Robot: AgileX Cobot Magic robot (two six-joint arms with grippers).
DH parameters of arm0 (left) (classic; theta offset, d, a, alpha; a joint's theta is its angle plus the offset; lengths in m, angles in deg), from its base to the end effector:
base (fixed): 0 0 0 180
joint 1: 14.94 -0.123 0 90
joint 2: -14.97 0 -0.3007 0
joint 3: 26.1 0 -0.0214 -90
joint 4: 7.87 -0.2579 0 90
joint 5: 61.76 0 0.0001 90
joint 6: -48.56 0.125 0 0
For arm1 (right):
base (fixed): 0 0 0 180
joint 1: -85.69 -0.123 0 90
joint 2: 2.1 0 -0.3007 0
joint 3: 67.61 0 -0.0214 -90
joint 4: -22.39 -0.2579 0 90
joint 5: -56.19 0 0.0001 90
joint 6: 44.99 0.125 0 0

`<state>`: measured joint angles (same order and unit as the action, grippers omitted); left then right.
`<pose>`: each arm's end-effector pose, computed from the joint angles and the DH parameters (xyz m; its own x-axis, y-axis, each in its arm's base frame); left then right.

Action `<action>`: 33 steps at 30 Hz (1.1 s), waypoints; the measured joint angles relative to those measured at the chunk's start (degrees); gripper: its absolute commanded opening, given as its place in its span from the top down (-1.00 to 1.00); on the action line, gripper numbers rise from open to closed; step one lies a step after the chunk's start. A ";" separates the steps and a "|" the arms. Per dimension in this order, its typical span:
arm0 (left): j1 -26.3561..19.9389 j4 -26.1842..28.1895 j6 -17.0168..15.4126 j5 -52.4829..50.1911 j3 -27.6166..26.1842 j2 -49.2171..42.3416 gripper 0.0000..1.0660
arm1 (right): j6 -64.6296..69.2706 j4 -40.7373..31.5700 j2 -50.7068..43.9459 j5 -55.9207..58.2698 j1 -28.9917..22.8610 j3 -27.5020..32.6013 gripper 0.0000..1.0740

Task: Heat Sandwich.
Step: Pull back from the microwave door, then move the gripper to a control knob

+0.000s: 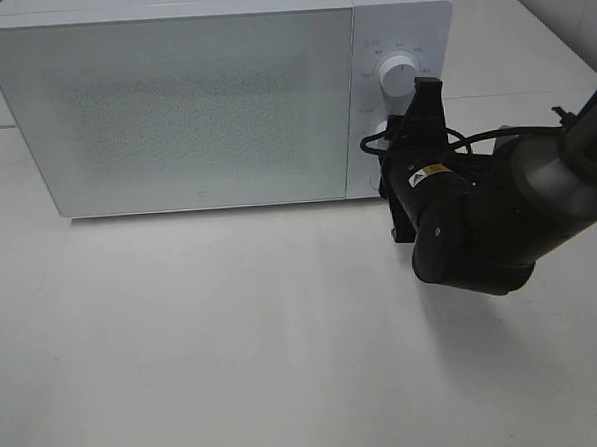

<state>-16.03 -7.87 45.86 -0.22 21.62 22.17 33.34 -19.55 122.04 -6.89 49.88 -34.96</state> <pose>0.0123 0.0002 0.2706 -0.4441 -0.0556 -0.8943 -0.0400 0.9983 -0.0422 0.3587 0.1670 0.1239 0.0327 0.9973 0.0653 0.1529 -0.0696 0.9858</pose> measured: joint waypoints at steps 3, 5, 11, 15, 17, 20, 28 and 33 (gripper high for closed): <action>0.00 0.00 0.00 0.00 0.00 0.00 -0.88 | 0.00 0.11 0.00 0.00 0.00 0.00 0.59; 0.00 0.00 0.00 0.00 0.00 0.00 -0.88 | 0.06 0.11 0.00 0.00 0.00 0.00 0.58; 0.00 0.00 0.00 0.00 0.00 0.00 -0.88 | 0.46 0.11 0.00 0.00 0.00 0.00 0.50; 0.00 0.00 0.00 0.00 0.00 0.00 -0.88 | 0.46 0.11 0.00 0.00 0.00 0.00 0.33; 0.00 0.00 0.00 0.00 0.00 0.00 -0.88 | 0.52 0.11 0.00 0.00 0.00 0.00 0.25; 0.00 0.00 0.00 0.00 0.00 0.00 -0.88 | 1.32 0.17 0.00 0.00 0.00 0.00 0.15; 0.00 0.00 0.00 0.00 0.00 0.00 -0.88 | 1.83 0.57 0.00 -0.86 0.00 0.00 -0.19; 0.00 0.00 0.00 0.00 0.00 0.00 -0.88 | 1.89 0.92 0.00 -1.55 -0.23 0.06 -0.28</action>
<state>-16.03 -7.87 45.86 -0.22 21.62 22.17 35.23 -18.63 122.04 -8.44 49.65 -34.90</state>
